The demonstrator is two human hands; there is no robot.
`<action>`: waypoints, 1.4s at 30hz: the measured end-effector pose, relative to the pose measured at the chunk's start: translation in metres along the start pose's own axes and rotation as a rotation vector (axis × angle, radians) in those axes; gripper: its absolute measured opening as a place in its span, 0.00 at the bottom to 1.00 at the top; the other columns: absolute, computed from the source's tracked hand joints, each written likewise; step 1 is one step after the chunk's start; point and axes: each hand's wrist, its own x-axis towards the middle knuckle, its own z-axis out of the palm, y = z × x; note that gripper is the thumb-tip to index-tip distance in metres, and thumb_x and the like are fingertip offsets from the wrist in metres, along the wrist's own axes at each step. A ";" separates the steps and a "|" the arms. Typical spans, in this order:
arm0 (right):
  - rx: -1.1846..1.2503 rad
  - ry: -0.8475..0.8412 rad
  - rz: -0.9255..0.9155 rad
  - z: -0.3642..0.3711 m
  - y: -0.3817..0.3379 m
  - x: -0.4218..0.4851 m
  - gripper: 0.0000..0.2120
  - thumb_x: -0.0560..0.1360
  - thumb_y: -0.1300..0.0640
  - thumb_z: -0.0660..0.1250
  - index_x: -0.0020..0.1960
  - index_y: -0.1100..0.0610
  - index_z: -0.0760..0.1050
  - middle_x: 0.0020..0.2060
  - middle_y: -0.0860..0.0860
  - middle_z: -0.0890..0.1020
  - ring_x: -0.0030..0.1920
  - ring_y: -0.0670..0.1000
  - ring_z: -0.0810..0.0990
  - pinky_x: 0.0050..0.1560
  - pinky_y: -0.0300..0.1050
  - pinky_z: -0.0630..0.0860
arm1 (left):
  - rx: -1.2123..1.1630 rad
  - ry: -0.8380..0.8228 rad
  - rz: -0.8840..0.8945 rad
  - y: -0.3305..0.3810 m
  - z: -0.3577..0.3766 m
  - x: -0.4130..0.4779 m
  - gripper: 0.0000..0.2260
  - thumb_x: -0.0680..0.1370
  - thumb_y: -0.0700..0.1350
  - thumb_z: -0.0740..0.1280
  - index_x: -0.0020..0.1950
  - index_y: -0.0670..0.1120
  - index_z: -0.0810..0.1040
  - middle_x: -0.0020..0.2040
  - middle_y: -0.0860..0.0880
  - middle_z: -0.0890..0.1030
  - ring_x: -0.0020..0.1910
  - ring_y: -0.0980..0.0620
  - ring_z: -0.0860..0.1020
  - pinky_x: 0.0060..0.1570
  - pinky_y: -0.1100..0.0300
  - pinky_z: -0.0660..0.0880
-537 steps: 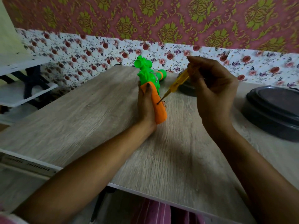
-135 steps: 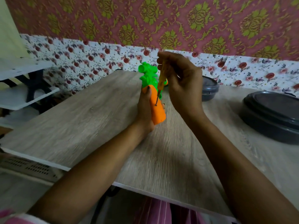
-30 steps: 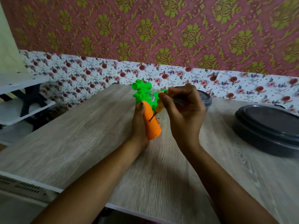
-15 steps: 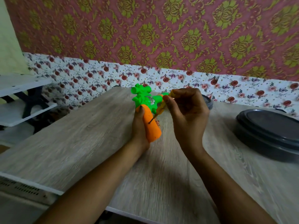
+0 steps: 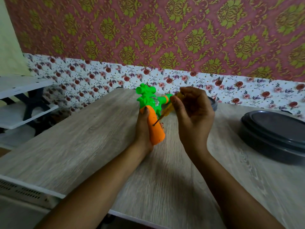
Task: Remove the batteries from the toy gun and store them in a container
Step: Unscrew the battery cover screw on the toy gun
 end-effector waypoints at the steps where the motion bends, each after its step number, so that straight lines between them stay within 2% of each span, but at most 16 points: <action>1: 0.001 -0.011 0.004 0.001 0.001 -0.001 0.10 0.72 0.63 0.68 0.51 0.51 0.74 0.44 0.47 0.81 0.46 0.45 0.81 0.47 0.40 0.78 | -0.004 0.010 0.006 0.000 0.001 -0.001 0.37 0.66 0.62 0.65 0.73 0.48 0.65 0.56 0.43 0.77 0.39 0.51 0.78 0.39 0.59 0.76; 6: 0.013 -0.064 0.002 0.004 0.000 -0.002 0.11 0.74 0.63 0.65 0.51 0.49 0.73 0.47 0.51 0.81 0.49 0.48 0.81 0.49 0.45 0.78 | -0.018 -0.013 0.009 -0.001 0.001 -0.003 0.35 0.70 0.62 0.64 0.74 0.48 0.64 0.67 0.46 0.72 0.62 0.41 0.74 0.62 0.45 0.70; 8: 0.000 -0.043 -0.001 0.003 -0.002 -0.002 0.09 0.70 0.61 0.70 0.49 0.52 0.74 0.42 0.52 0.80 0.45 0.47 0.81 0.46 0.42 0.79 | -0.028 -0.014 0.022 -0.001 -0.001 -0.001 0.35 0.68 0.62 0.66 0.72 0.48 0.66 0.68 0.42 0.73 0.62 0.39 0.74 0.64 0.43 0.69; 11: 0.000 -0.014 -0.020 0.001 0.000 -0.002 0.07 0.70 0.63 0.70 0.46 0.56 0.75 0.40 0.49 0.79 0.42 0.46 0.80 0.44 0.40 0.77 | -0.040 0.033 0.003 0.004 0.003 -0.006 0.35 0.66 0.62 0.66 0.70 0.48 0.69 0.65 0.39 0.75 0.47 0.45 0.78 0.48 0.53 0.74; 12: 0.002 -0.018 -0.023 0.002 0.001 -0.002 0.07 0.71 0.63 0.69 0.47 0.54 0.75 0.41 0.49 0.80 0.44 0.47 0.80 0.46 0.43 0.78 | -0.056 0.029 -0.004 0.003 0.003 -0.005 0.35 0.66 0.62 0.65 0.70 0.48 0.69 0.64 0.38 0.75 0.47 0.44 0.77 0.49 0.53 0.74; 16: 0.040 -0.080 -0.020 0.006 0.002 -0.004 0.14 0.75 0.67 0.60 0.52 0.49 0.73 0.48 0.49 0.80 0.53 0.49 0.80 0.52 0.50 0.78 | -0.018 0.009 -0.026 -0.001 0.002 -0.002 0.39 0.63 0.65 0.68 0.70 0.49 0.69 0.66 0.36 0.73 0.65 0.34 0.71 0.68 0.37 0.64; 20: 0.056 -0.057 0.002 0.006 -0.003 -0.004 0.09 0.71 0.63 0.68 0.48 0.53 0.73 0.45 0.55 0.80 0.47 0.51 0.81 0.47 0.42 0.78 | 0.008 -0.012 0.046 -0.005 -0.002 0.001 0.32 0.71 0.61 0.63 0.72 0.49 0.67 0.67 0.41 0.74 0.67 0.40 0.72 0.68 0.41 0.66; 22: 0.065 -0.018 0.013 0.006 -0.004 -0.004 0.10 0.68 0.63 0.72 0.43 0.52 0.72 0.39 0.52 0.79 0.43 0.49 0.81 0.46 0.41 0.78 | -0.008 -0.015 0.056 -0.003 -0.002 0.002 0.33 0.70 0.61 0.64 0.72 0.50 0.67 0.67 0.42 0.75 0.66 0.40 0.73 0.68 0.41 0.66; 27: -0.020 -0.026 -0.046 0.004 0.001 -0.004 0.08 0.74 0.61 0.65 0.50 0.49 0.72 0.43 0.46 0.80 0.46 0.45 0.80 0.48 0.47 0.78 | 0.025 0.016 -0.046 -0.002 0.002 -0.003 0.39 0.64 0.66 0.68 0.71 0.52 0.67 0.67 0.42 0.74 0.68 0.35 0.69 0.68 0.36 0.62; 29: -0.013 -0.053 -0.053 0.004 0.003 -0.005 0.09 0.76 0.63 0.60 0.53 0.51 0.72 0.47 0.50 0.81 0.51 0.47 0.81 0.50 0.48 0.79 | 0.041 0.032 -0.029 0.002 0.003 -0.005 0.35 0.71 0.64 0.64 0.73 0.48 0.65 0.61 0.47 0.77 0.59 0.41 0.76 0.63 0.45 0.71; 30: -0.001 -0.060 -0.049 0.005 0.003 -0.006 0.11 0.76 0.64 0.59 0.53 0.51 0.72 0.48 0.52 0.81 0.52 0.48 0.81 0.51 0.48 0.79 | 0.054 0.015 -0.020 0.000 0.002 -0.002 0.31 0.76 0.61 0.60 0.74 0.46 0.63 0.55 0.50 0.77 0.52 0.48 0.78 0.55 0.53 0.74; 32: 0.006 -0.060 -0.048 0.006 0.000 -0.007 0.10 0.74 0.64 0.63 0.52 0.51 0.73 0.47 0.54 0.80 0.50 0.48 0.81 0.49 0.44 0.79 | 0.046 -0.026 0.004 -0.002 -0.002 0.001 0.29 0.79 0.58 0.55 0.74 0.43 0.61 0.51 0.50 0.75 0.46 0.53 0.76 0.48 0.57 0.73; 35: -0.013 -0.023 -0.040 0.005 -0.003 -0.006 0.10 0.70 0.60 0.71 0.48 0.51 0.74 0.42 0.54 0.79 0.44 0.50 0.81 0.45 0.44 0.79 | 0.055 -0.007 0.033 0.002 0.002 -0.006 0.33 0.71 0.61 0.63 0.73 0.47 0.65 0.67 0.43 0.74 0.62 0.44 0.75 0.66 0.46 0.68; 36: -0.011 -0.016 -0.042 0.004 -0.003 -0.006 0.10 0.70 0.61 0.71 0.47 0.50 0.74 0.40 0.51 0.79 0.43 0.49 0.81 0.45 0.46 0.79 | 0.030 -0.007 0.018 0.004 0.004 -0.008 0.35 0.69 0.62 0.65 0.73 0.48 0.65 0.69 0.41 0.72 0.63 0.42 0.75 0.66 0.44 0.67; 39: -0.041 -0.014 -0.050 0.003 0.000 -0.004 0.10 0.72 0.62 0.68 0.50 0.50 0.74 0.42 0.44 0.79 0.44 0.44 0.80 0.46 0.42 0.77 | 0.001 0.010 -0.016 0.006 0.005 -0.009 0.36 0.68 0.63 0.65 0.72 0.48 0.66 0.69 0.39 0.71 0.53 0.45 0.76 0.53 0.52 0.73; 42: -0.057 -0.029 -0.039 0.003 0.003 -0.004 0.13 0.74 0.66 0.63 0.55 0.52 0.74 0.46 0.45 0.80 0.48 0.39 0.79 0.48 0.35 0.75 | -0.034 0.012 -0.028 0.004 0.000 -0.005 0.33 0.69 0.63 0.64 0.70 0.47 0.69 0.59 0.39 0.77 0.46 0.46 0.76 0.47 0.54 0.74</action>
